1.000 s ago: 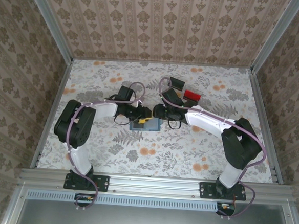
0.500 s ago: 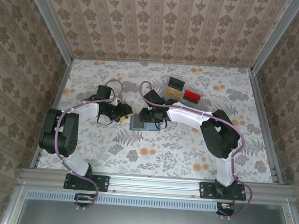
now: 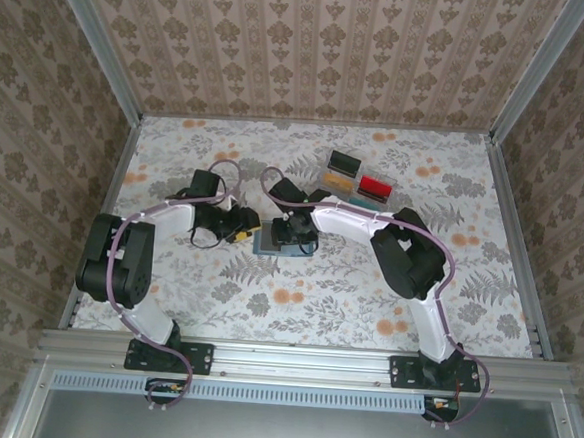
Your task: Take the credit cards out of the card holder
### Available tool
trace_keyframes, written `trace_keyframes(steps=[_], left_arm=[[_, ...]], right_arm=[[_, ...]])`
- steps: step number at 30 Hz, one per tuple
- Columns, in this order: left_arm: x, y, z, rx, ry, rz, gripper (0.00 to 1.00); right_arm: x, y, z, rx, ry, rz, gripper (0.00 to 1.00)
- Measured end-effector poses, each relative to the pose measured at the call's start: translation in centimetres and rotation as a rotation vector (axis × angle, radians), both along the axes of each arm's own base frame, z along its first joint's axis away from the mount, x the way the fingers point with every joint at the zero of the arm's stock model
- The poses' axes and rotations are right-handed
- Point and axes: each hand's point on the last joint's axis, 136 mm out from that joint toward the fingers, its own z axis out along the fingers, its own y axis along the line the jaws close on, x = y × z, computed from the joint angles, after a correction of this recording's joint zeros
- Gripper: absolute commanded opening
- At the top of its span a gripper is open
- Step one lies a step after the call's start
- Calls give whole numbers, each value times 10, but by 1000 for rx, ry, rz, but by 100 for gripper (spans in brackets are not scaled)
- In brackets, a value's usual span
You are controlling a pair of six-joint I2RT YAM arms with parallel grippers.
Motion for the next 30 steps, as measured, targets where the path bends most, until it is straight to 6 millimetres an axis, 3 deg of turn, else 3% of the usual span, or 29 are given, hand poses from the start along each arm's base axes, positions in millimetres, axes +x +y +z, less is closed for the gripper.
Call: trace_keyframes(steps=[6, 17, 30], left_arm=[[-4, -6, 0, -7, 5, -22, 38], [-13, -12, -23, 11, 67, -50, 36], [-12, -15, -22, 14, 56, -68, 36]], right_arm=[[1, -1, -2, -33, -16, 4, 40], [2, -1, -3, -56, -26, 9, 37], [2, -2, -4, -61, -28, 17, 37]])
